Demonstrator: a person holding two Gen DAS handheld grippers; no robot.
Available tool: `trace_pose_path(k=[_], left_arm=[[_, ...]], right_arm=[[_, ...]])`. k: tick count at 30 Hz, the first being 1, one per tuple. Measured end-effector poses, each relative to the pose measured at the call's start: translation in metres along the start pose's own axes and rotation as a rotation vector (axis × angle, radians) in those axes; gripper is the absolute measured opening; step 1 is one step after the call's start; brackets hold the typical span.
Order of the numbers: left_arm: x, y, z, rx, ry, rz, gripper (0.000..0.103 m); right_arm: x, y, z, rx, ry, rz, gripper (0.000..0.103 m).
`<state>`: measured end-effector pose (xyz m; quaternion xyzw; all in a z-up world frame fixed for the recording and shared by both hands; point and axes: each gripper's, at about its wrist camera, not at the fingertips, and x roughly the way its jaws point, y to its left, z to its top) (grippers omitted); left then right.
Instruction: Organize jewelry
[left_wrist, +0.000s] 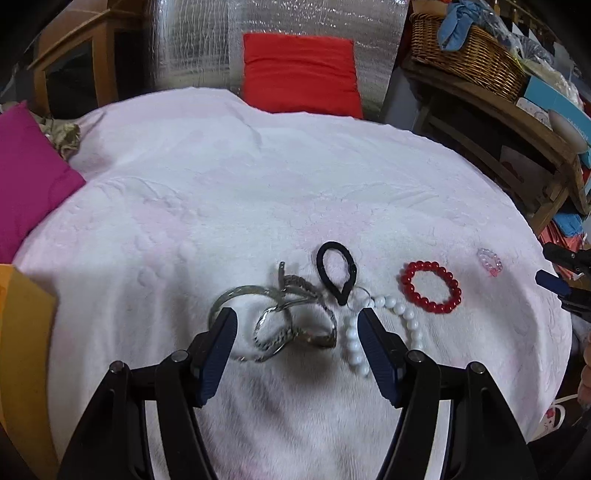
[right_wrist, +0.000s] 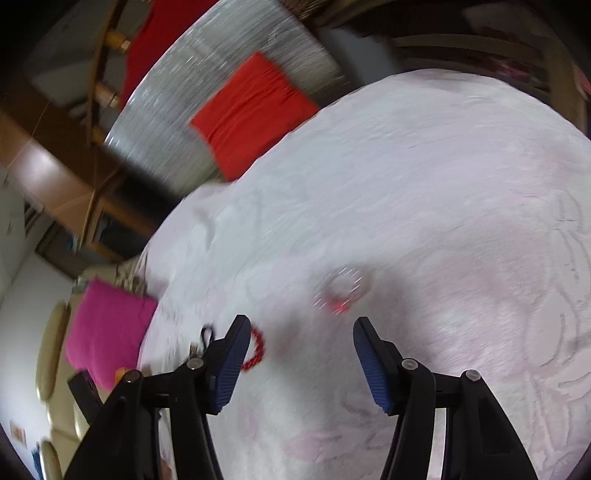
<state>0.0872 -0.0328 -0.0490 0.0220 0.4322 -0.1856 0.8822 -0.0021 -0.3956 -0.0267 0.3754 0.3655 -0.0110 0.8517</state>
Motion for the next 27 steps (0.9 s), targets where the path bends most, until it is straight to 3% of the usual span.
trace_pose_path(k=[3,6,9,10,13,15,18,25,27], left_arm=[[0.012,0.007,0.005,-0.039,0.02,-0.017,0.066],[0.02,0.014,0.009,-0.077,0.039,-0.048,0.041],[0.024,0.016,0.011,-0.081,0.04,-0.051,0.031],[0.025,0.015,0.011,-0.069,0.043,-0.039,0.023],[0.025,0.015,0.011,-0.051,0.049,-0.029,0.017],[0.022,0.015,0.01,-0.049,0.048,-0.029,0.003],[0.016,0.023,0.01,-0.067,0.044,-0.044,0.003],[0.001,0.052,0.007,-0.099,0.017,0.005,0.003],[-0.003,0.057,0.007,-0.105,0.016,-0.027,0.003]], right_arm=[[0.007,-0.006,0.005,0.013,0.012,-0.025,0.055],[0.018,-0.004,0.01,-0.003,0.028,-0.053,0.051],[0.027,-0.002,0.013,0.007,0.035,-0.064,0.05],[0.029,0.0,0.012,0.006,0.037,-0.062,0.05],[0.035,0.009,0.009,-0.016,0.053,-0.056,0.05],[0.04,0.016,0.005,-0.035,0.067,-0.053,0.05],[0.046,0.027,-0.002,-0.072,0.088,-0.049,0.05],[0.057,0.047,-0.016,-0.118,0.138,-0.022,0.05],[0.06,0.051,-0.02,-0.135,0.153,-0.018,0.05]])
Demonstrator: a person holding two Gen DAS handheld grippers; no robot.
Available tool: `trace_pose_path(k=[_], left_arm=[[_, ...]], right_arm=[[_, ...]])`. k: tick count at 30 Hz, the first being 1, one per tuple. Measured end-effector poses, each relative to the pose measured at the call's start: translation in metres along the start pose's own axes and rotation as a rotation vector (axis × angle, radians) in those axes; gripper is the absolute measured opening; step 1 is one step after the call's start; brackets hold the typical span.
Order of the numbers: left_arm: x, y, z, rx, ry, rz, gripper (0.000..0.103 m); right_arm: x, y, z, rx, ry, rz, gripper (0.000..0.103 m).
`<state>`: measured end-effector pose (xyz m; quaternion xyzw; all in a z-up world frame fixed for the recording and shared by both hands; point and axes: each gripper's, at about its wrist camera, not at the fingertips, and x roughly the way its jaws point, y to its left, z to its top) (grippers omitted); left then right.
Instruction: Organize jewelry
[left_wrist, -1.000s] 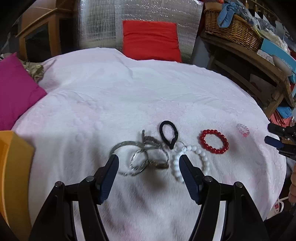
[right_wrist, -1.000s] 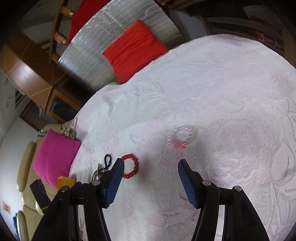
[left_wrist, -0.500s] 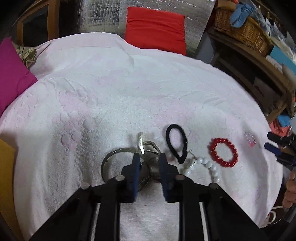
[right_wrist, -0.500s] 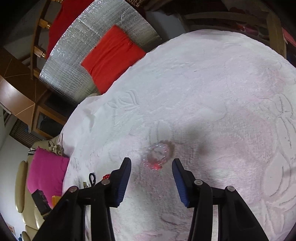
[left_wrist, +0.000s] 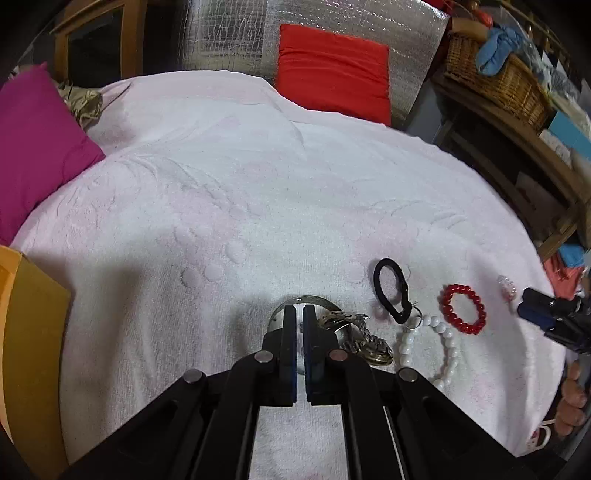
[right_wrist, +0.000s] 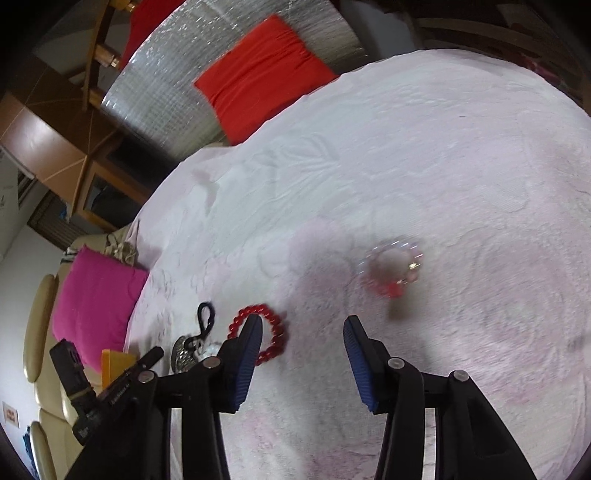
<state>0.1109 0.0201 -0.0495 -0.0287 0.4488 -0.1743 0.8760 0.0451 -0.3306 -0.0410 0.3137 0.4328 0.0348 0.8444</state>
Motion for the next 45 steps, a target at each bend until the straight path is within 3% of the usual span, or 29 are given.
trace_pose_path(k=[10,12,14,17,20,23,37,39,41,45], left_arm=[[0.009,-0.023,-0.013,0.125,0.073,-0.016,0.005],[0.008,-0.025,-0.012,0.113,0.074,-0.045,0.011],[0.009,-0.028,-0.01,0.098,0.076,-0.074,0.034],[0.009,-0.038,-0.01,0.122,0.061,-0.06,0.051],[0.013,-0.046,-0.011,0.134,0.073,-0.08,0.051],[0.023,-0.055,-0.013,0.167,0.091,-0.045,0.051],[0.059,-0.058,-0.002,0.108,0.111,-0.004,0.049],[0.061,-0.056,0.001,0.087,0.105,-0.011,0.046],[0.062,-0.054,0.005,0.059,0.094,-0.03,0.035],[0.061,-0.05,0.009,0.053,0.083,-0.049,0.032]], right_arm=[[0.01,0.008,-0.005,0.0,0.036,0.013,0.05],[0.012,0.008,-0.006,0.001,0.04,0.013,0.05],[0.012,0.009,-0.006,0.0,0.04,0.012,0.05],[0.011,0.007,-0.005,0.001,0.04,0.011,0.05],[0.009,0.005,-0.004,0.005,0.035,0.008,0.05],[0.008,0.003,-0.004,0.012,0.032,0.01,0.05],[0.003,0.002,-0.005,-0.004,0.027,0.002,0.05],[0.003,0.003,-0.006,-0.008,0.025,-0.002,0.05],[0.003,0.003,-0.007,-0.011,0.023,-0.007,0.05],[0.001,0.003,-0.007,-0.012,0.016,-0.014,0.05]])
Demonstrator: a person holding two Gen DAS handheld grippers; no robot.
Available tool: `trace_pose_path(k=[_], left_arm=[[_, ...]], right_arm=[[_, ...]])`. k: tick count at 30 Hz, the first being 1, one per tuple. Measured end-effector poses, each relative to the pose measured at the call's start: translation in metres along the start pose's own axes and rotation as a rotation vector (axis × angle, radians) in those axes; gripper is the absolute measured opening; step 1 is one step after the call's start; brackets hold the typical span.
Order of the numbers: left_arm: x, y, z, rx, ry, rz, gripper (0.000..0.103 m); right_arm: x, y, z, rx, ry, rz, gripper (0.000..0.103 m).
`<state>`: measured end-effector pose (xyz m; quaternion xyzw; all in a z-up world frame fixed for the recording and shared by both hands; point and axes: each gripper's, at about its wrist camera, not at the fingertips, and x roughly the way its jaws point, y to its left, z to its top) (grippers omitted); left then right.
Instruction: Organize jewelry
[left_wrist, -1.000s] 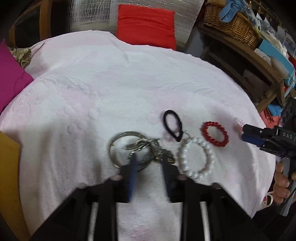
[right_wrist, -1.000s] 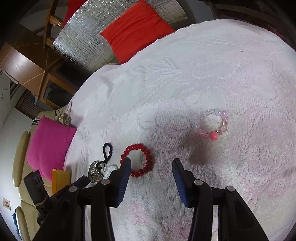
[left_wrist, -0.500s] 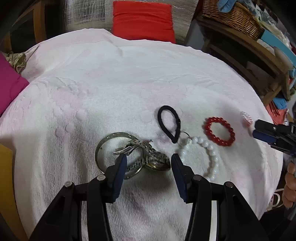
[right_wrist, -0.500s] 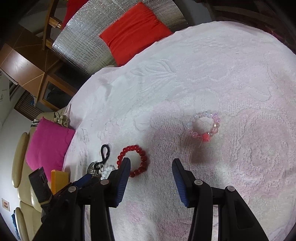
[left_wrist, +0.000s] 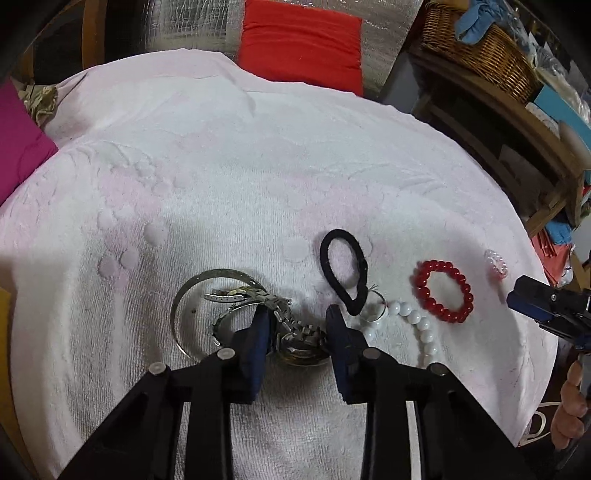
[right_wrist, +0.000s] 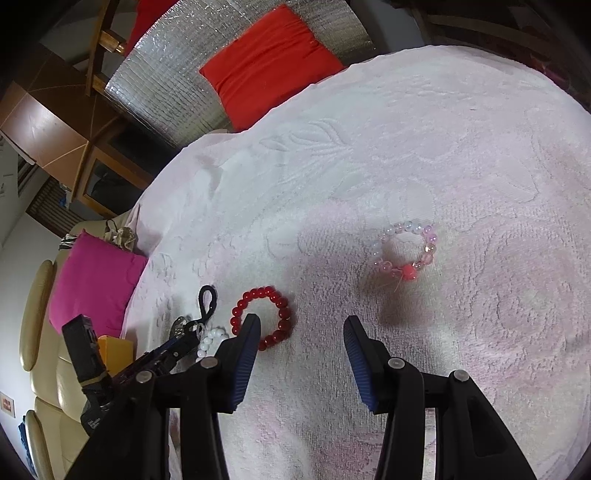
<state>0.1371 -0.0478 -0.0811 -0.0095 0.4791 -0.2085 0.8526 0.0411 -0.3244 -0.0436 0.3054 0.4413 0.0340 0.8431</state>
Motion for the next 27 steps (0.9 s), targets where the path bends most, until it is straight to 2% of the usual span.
trace_pose_path(k=[3,4,5,13,22,25,27], left_arm=[[-0.003,0.005,0.002,-0.015,-0.016,-0.027,0.024],[-0.007,0.006,0.001,-0.019,-0.026,-0.038,0.007],[-0.01,0.007,0.001,-0.021,-0.035,-0.057,0.004],[-0.028,0.012,0.001,-0.054,-0.083,-0.087,0.004],[-0.068,0.038,0.003,-0.136,-0.213,-0.143,0.004],[-0.063,0.038,0.0,-0.129,-0.165,-0.152,0.004],[-0.053,0.034,-0.004,-0.107,-0.095,-0.146,0.004]], right_arm=[[0.0,0.002,0.0,-0.008,-0.004,-0.005,0.05],[0.0,0.003,0.0,-0.016,-0.006,-0.01,0.05],[0.0,0.004,-0.001,-0.023,-0.005,-0.012,0.05],[0.004,0.009,-0.003,-0.046,0.004,-0.02,0.05],[0.014,0.009,-0.005,-0.023,0.052,0.019,0.05],[0.018,0.01,-0.006,-0.021,0.063,0.013,0.05],[0.019,0.011,-0.006,-0.022,0.063,0.009,0.05]])
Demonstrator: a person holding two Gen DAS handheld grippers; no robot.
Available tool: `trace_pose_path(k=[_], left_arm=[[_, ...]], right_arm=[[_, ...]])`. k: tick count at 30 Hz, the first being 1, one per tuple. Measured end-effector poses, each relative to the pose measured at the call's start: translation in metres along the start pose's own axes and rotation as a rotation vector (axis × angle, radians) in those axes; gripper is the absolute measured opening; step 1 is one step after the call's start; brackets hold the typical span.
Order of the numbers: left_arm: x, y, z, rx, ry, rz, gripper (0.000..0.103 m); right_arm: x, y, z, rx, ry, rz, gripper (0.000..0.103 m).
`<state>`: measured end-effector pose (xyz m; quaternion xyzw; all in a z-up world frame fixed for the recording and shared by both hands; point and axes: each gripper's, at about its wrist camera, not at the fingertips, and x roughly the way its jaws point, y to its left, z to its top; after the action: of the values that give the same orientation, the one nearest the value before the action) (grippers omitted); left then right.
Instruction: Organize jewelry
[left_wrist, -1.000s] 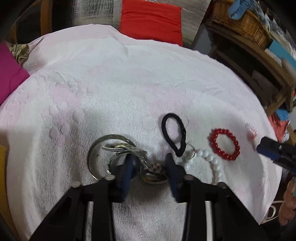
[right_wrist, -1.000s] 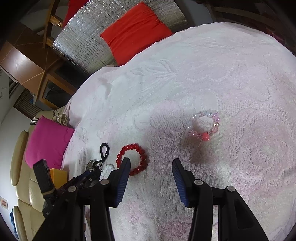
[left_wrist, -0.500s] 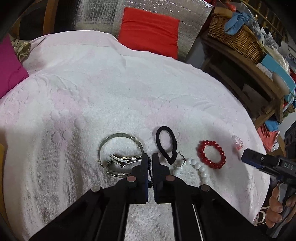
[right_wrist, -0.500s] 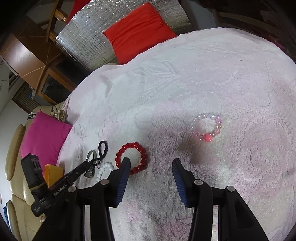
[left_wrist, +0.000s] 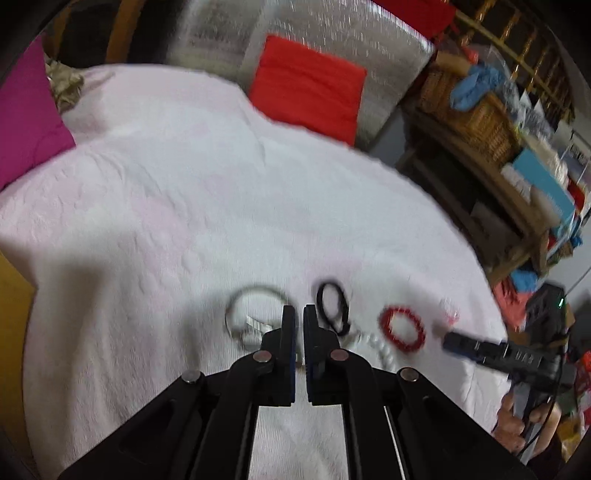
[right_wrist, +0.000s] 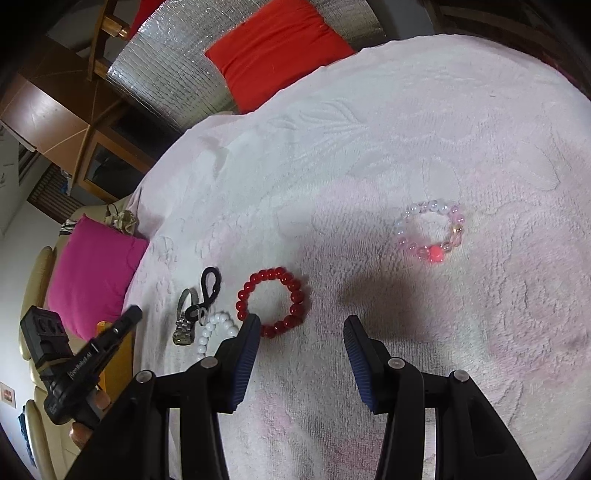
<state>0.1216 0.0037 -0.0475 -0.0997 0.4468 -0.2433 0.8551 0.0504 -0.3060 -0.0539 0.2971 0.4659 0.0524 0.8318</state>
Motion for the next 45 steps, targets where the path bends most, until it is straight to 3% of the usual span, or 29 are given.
trace_pose_path(k=[4,6,7,12,18,22,25,32,37,38,39,45], left_arm=[[0.007,-0.018,-0.015,0.137,0.057,0.059,0.009],[0.011,-0.023,-0.022,0.157,0.087,0.064,0.03],[0.012,-0.024,-0.024,0.158,0.092,0.069,0.046],[0.016,-0.029,-0.031,0.15,0.118,0.061,0.054],[0.028,-0.023,-0.029,0.064,0.139,0.108,0.054],[0.032,-0.009,-0.024,-0.031,0.12,0.128,0.036],[0.031,0.0,-0.023,-0.09,0.116,0.108,0.03],[0.028,0.0,-0.027,-0.075,0.109,0.127,0.024],[0.0,-0.003,-0.032,-0.036,0.075,0.102,0.023],[-0.003,-0.002,-0.032,-0.031,0.068,0.096,0.015],[-0.01,0.0,-0.033,-0.031,0.057,0.084,0.013],[-0.035,0.026,-0.03,-0.111,0.015,0.058,0.013]], right_arm=[[0.002,0.002,0.001,-0.005,0.002,-0.006,0.05],[0.003,0.003,0.001,-0.006,0.003,-0.006,0.05],[0.004,0.004,0.001,-0.004,0.005,-0.004,0.05],[0.007,0.006,0.0,-0.01,0.011,-0.007,0.053],[0.007,0.005,-0.001,-0.008,0.009,-0.008,0.053],[0.006,0.004,-0.001,-0.014,0.012,-0.005,0.053],[0.005,0.003,-0.001,-0.018,0.012,-0.005,0.053],[0.002,0.001,-0.001,-0.015,0.005,-0.002,0.053],[0.0,0.0,0.0,-0.006,-0.005,-0.003,0.053],[0.0,0.0,0.001,-0.005,-0.005,-0.002,0.053],[0.0,0.0,0.001,-0.005,-0.007,-0.001,0.053],[-0.002,-0.001,0.004,0.016,-0.015,0.016,0.053]])
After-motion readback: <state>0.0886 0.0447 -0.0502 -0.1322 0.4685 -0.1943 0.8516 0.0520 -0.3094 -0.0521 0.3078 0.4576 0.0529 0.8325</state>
